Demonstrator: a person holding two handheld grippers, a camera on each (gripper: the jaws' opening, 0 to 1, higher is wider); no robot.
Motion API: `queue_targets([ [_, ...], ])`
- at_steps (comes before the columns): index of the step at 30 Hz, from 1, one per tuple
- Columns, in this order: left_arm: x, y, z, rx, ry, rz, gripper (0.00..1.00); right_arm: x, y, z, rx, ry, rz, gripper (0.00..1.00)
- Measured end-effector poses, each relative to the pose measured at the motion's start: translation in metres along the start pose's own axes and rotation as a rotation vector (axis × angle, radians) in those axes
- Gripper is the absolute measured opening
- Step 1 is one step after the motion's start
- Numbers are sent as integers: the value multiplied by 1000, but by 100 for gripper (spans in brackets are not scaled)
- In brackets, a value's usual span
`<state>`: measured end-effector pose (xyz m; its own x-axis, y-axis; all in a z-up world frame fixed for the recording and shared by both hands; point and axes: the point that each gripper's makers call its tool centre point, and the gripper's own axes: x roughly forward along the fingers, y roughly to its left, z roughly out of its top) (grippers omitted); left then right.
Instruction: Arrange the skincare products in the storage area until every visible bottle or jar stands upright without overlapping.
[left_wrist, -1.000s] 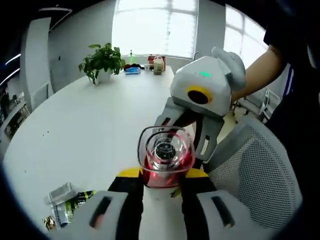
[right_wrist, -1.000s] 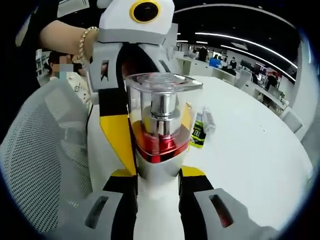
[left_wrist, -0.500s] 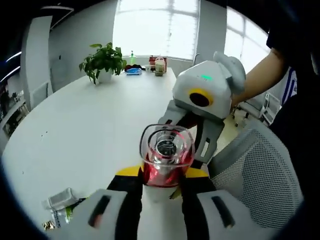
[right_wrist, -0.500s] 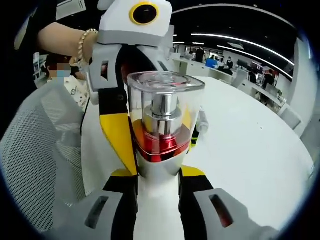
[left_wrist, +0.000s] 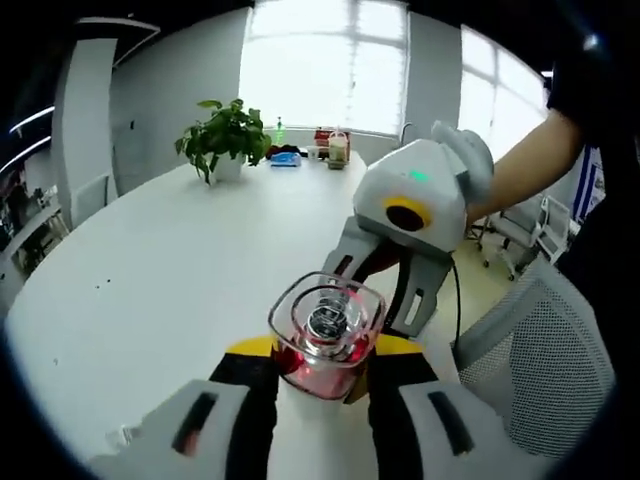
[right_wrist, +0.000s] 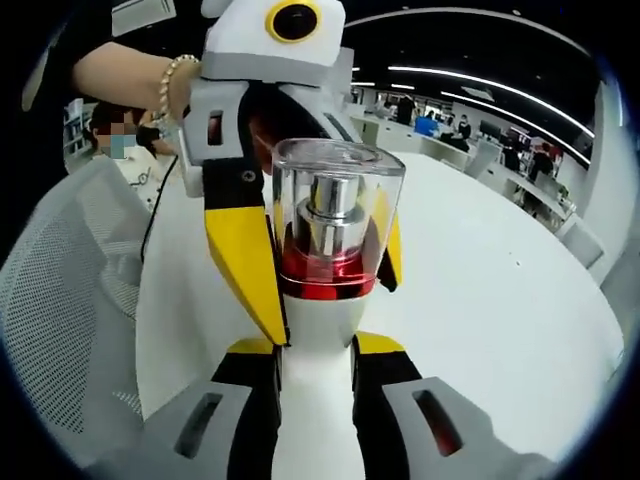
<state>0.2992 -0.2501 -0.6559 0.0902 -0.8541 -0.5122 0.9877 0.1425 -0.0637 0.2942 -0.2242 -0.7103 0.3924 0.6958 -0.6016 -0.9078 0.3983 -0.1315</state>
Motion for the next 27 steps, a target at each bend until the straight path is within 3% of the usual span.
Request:
queue_targets([
  [6,2,10,3,-4,-18,44,28,3,-12,-1,-27,7,32,26],
  [19,8,30,12,-113,-72,246,28,6,-36,-8,-125,31,169,26],
  [27,9,36,14,-129,-80,283,28,9,-37,-12,-110,41,158,26],
])
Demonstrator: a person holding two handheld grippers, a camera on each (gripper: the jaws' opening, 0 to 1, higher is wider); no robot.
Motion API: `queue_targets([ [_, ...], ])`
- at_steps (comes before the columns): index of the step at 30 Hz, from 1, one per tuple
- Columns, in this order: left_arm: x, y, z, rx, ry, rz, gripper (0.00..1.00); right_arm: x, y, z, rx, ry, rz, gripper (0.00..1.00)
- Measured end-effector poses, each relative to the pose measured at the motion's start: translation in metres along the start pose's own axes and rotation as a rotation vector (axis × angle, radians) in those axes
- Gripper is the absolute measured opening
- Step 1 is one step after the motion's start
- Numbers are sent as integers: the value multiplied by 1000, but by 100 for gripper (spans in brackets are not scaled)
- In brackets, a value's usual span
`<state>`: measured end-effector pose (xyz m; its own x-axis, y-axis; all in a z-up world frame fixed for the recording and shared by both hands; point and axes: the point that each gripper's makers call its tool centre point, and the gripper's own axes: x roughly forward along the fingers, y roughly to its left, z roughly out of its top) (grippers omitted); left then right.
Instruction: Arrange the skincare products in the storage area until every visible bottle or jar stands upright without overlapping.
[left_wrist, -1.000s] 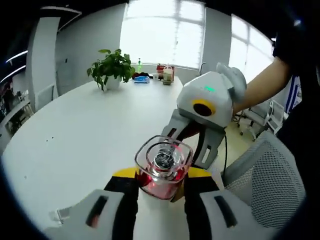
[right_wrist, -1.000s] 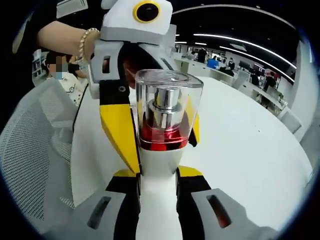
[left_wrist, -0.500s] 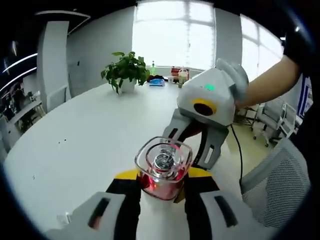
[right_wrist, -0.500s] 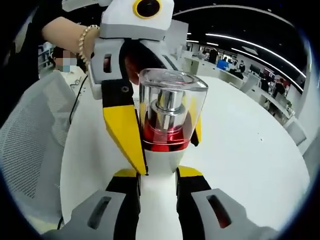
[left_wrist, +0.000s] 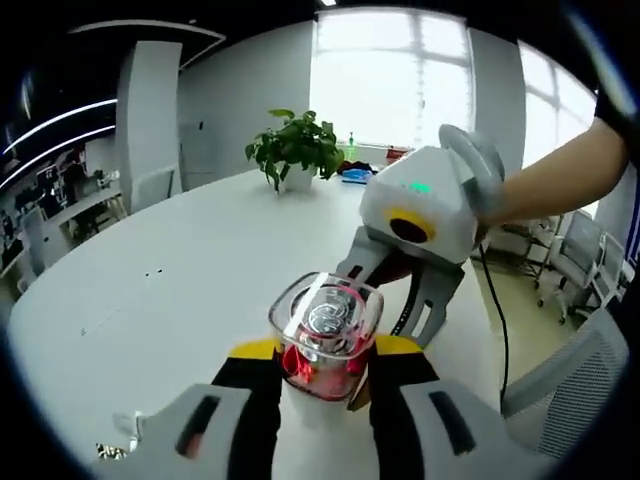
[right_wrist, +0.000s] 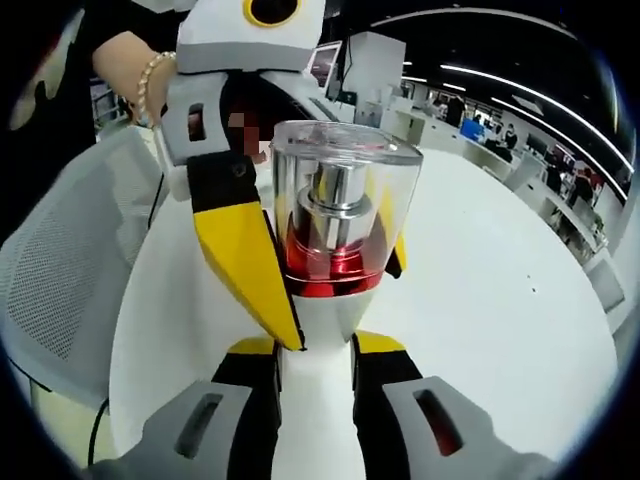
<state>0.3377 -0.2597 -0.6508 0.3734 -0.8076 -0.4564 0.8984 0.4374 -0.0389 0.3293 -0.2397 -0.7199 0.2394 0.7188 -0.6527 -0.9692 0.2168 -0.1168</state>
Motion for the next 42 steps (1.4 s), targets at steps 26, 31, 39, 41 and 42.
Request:
queue_targets([
  [26,-28,-12,-2,-91,-10,-14,68,-5,25,16,246,-54,-150,65],
  [31,-45,-12,-14,-148,16,20,72,-2,41,9,272,-28,-176,79],
  [39,-72,2,-35,-207,44,96,83,-6,43,18,347,-86,-237,87],
  [41,-79,1,-38,-219,45,109,84,-4,45,17,371,-96,-238,89],
  [42,-83,2,-41,-223,45,117,84,-3,48,15,374,-88,-241,90],
])
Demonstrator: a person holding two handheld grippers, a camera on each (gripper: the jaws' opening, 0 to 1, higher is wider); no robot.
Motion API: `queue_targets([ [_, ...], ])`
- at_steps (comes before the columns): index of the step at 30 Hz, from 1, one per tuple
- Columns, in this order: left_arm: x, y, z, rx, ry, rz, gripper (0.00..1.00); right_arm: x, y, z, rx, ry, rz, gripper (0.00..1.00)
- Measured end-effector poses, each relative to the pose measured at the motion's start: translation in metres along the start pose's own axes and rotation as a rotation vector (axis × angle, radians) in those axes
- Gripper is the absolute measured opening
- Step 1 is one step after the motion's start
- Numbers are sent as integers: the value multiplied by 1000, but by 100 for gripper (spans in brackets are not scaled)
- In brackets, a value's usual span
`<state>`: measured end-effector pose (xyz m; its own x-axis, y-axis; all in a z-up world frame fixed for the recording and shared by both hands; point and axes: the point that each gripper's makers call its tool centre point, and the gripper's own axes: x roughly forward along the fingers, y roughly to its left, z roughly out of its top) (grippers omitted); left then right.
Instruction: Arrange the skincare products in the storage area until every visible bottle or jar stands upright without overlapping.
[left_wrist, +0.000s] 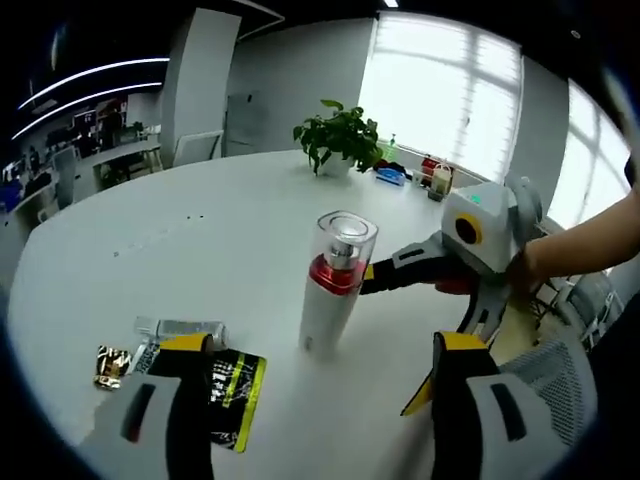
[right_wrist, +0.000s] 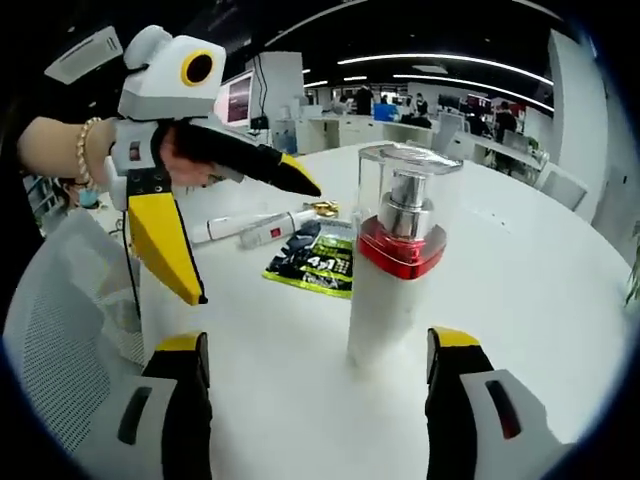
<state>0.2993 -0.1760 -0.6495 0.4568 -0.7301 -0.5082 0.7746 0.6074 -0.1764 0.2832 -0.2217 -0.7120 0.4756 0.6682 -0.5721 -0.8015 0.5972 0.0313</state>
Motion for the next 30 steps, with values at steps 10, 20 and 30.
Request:
queue_targets([
  [10,-35,10,-26,-58,4,71,90,-15,25,7,47,-30,-34,95],
  [20,-76,19,-46,-107,-10,125,96,-30,48,24,99,-84,-79,99],
  [30,-136,28,-85,-149,-1,191,99,-30,74,31,134,-133,-32,99],
])
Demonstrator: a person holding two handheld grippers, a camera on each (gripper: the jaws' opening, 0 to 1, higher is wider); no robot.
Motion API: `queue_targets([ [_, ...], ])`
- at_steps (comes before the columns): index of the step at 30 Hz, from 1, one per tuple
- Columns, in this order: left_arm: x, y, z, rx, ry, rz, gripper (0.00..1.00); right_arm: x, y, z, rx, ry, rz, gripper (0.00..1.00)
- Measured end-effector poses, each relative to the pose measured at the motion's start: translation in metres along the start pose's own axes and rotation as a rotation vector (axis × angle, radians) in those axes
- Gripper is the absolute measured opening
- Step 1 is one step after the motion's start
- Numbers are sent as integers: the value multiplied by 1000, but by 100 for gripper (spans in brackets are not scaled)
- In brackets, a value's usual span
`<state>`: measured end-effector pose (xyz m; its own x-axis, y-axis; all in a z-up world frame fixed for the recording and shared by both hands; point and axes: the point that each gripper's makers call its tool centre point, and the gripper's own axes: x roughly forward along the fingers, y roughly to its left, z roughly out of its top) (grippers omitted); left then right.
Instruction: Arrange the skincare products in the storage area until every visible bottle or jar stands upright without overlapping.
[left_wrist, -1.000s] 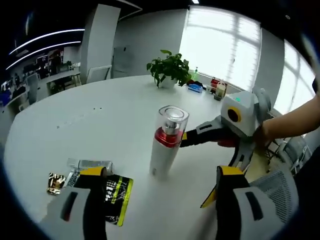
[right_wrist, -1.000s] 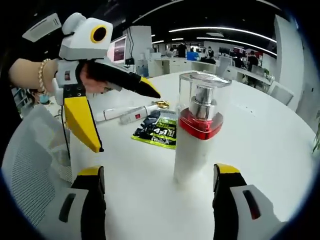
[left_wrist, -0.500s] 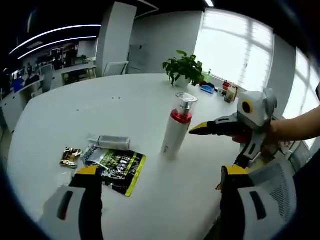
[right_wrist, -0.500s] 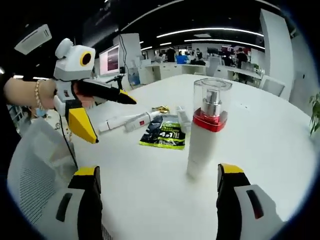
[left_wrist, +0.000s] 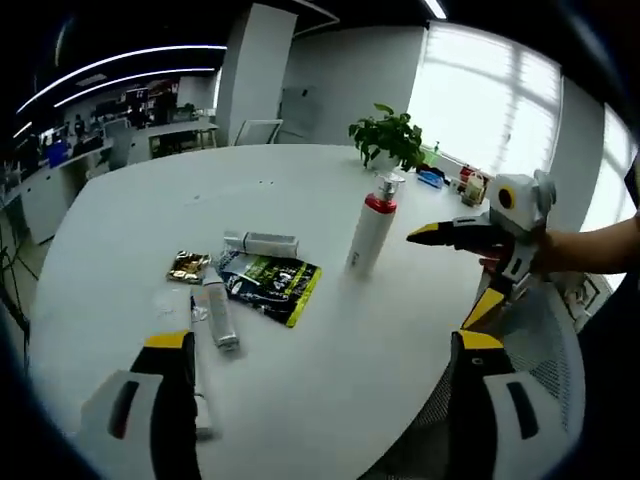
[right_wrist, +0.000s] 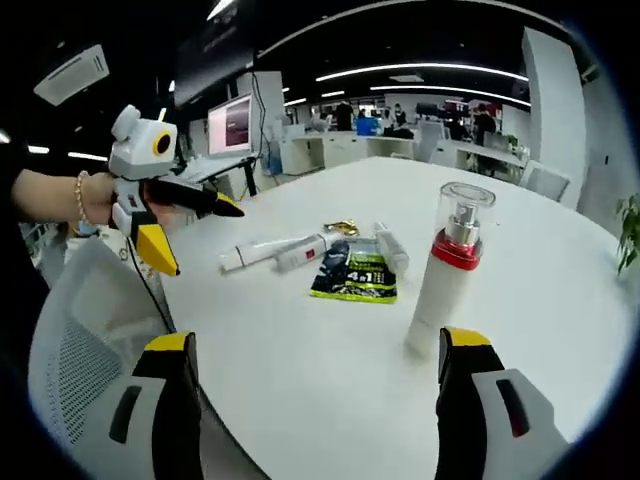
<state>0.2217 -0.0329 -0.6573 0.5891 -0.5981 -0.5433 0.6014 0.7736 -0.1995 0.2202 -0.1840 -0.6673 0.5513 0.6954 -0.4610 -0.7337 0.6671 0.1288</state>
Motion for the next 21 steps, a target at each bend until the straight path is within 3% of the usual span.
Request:
queue_targets([
  [7,-38,4,-8,-84,-51,54,99,-9,3,3,0,-11,-30,99],
  [14,-55,6,-21,-77,-36,87,99,-14,9,1,-2,-15,-52,99],
  [21,-62,7,-25,-117,-58,121,99,-15,19,-4,8,-14,-52,99],
])
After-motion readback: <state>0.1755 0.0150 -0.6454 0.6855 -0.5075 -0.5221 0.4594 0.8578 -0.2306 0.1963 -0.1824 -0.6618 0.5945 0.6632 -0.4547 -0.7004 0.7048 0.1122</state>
